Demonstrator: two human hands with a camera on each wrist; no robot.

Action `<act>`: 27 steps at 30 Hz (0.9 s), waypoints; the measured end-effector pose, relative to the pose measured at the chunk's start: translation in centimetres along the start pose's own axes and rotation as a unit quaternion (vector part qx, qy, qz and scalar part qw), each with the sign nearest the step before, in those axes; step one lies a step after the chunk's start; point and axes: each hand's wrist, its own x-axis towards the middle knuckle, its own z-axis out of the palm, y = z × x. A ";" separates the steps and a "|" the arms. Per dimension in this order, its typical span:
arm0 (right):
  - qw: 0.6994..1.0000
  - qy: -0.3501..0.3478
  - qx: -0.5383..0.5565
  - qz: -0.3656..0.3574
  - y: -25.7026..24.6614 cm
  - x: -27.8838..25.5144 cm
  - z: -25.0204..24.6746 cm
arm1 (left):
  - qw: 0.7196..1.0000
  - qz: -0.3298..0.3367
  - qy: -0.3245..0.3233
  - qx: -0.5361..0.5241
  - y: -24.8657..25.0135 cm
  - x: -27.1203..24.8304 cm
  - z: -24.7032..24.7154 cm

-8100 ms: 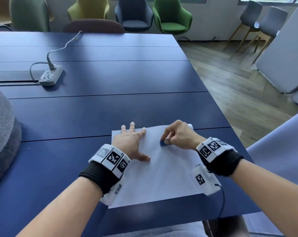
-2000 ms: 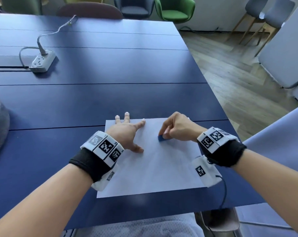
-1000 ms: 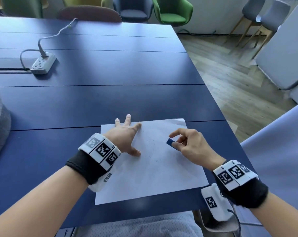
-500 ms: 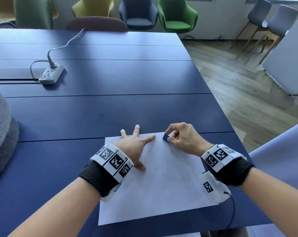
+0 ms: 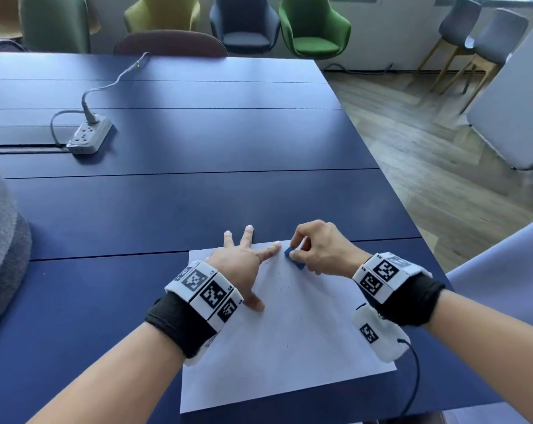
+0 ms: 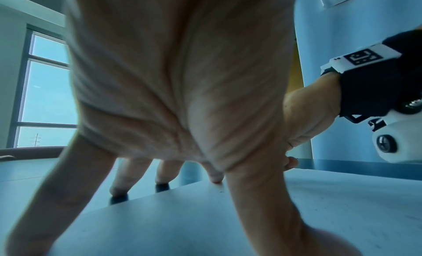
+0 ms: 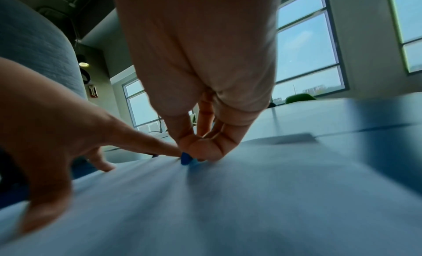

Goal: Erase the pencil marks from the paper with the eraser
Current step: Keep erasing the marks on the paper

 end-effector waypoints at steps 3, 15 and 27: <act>1.000 -0.013 0.012 -0.010 -0.7 -0.4 0.9 | 1.000 0.003 0.010 0.012 -0.1 0.0 0.0; 0.999 0.015 0.044 0.013 -1.1 0.2 0.6 | 0.998 0.012 0.032 0.047 -0.2 -0.2 -0.2; 0.999 0.019 0.025 0.010 0.8 -0.5 -1.2 | 0.998 0.008 0.025 0.050 -0.2 -0.3 -0.2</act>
